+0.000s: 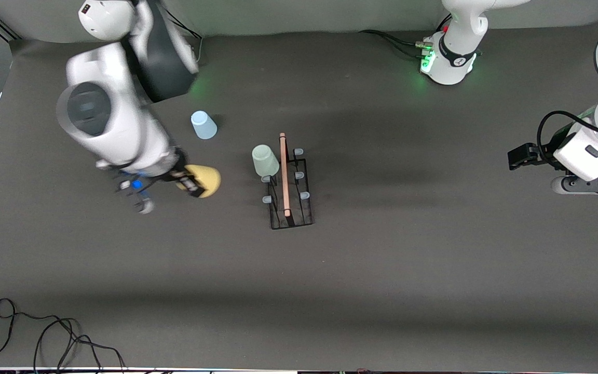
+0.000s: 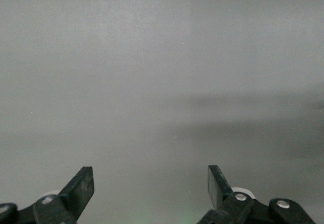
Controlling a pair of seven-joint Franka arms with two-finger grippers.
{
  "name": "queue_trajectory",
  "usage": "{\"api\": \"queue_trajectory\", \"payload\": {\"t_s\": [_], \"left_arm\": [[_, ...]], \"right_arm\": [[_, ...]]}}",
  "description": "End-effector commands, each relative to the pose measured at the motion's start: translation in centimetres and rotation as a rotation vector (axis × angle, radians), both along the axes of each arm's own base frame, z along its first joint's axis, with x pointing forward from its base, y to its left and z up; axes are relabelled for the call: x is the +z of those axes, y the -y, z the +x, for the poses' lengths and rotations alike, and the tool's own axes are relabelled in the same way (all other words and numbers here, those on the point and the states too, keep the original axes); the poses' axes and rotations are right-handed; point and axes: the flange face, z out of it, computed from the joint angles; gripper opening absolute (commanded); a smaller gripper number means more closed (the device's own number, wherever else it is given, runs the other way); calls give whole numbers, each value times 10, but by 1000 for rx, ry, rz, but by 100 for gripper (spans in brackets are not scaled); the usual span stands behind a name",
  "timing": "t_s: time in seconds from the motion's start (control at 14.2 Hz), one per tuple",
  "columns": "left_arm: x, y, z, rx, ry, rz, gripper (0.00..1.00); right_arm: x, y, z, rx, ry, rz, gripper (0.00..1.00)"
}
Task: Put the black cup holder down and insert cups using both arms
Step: 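Carry the yellow cup to the rack and set it on a peg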
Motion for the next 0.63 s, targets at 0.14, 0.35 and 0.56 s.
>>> {"api": "queue_trajectory", "payload": {"t_s": [0.14, 0.35, 0.56], "left_arm": [[5, -2, -2, -15, 6, 11, 100], [4, -2, -2, -15, 4, 10, 100], [5, -2, -2, -15, 6, 11, 100]], "right_arm": [[-32, -80, -23, -187, 83, -10, 0], [-74, -98, -22, -198, 111, -40, 0], [-104, -99, -23, -196, 151, -24, 0]]}}
